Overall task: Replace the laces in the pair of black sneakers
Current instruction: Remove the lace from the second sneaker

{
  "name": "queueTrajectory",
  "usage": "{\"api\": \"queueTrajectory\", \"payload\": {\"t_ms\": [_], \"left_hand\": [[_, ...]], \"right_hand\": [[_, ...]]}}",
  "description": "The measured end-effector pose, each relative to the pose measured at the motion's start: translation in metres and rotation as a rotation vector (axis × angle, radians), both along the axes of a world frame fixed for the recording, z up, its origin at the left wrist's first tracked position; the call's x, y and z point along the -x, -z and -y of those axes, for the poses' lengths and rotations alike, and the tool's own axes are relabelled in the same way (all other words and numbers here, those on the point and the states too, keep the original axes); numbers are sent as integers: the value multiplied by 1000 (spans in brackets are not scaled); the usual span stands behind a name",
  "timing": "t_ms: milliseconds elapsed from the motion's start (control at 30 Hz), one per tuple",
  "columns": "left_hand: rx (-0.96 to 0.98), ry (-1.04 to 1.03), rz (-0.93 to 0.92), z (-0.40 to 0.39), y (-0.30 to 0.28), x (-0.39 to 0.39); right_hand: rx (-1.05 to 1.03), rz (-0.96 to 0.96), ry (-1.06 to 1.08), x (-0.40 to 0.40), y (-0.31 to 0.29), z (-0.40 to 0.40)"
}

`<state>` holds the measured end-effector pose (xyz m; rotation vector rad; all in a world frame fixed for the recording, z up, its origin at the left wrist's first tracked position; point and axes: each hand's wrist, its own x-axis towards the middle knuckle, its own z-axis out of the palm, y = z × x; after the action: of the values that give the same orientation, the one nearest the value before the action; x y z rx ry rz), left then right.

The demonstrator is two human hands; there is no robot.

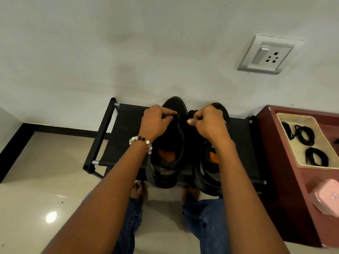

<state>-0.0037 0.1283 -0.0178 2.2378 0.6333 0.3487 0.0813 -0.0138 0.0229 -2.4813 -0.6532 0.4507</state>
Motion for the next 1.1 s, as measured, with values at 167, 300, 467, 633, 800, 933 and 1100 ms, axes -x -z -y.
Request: {"api": "queueTrajectory", "payload": {"t_ms": [167,300,467,633,800,933,1100], "left_hand": [[-76,48,-45,-4,0,-5],[-159,2,-34,-2,7,-8],[-99,-8,-31,-4,17,-13],[39,-15,5,-3,22,-16],[141,-26,75,1,19,-16],[319,-58,126,2,21,-13],[687,-159,303,7,2,-6]], "right_hand": [[195,189,-56,9,9,-7],[102,187,65,5,1,0],[-7,242,167,18,-8,8],[-84,-82,22,38,1,0],[119,-39,9,57,31,-13],[113,6,66,64,36,-21],[78,58,111,69,44,-23]]}}
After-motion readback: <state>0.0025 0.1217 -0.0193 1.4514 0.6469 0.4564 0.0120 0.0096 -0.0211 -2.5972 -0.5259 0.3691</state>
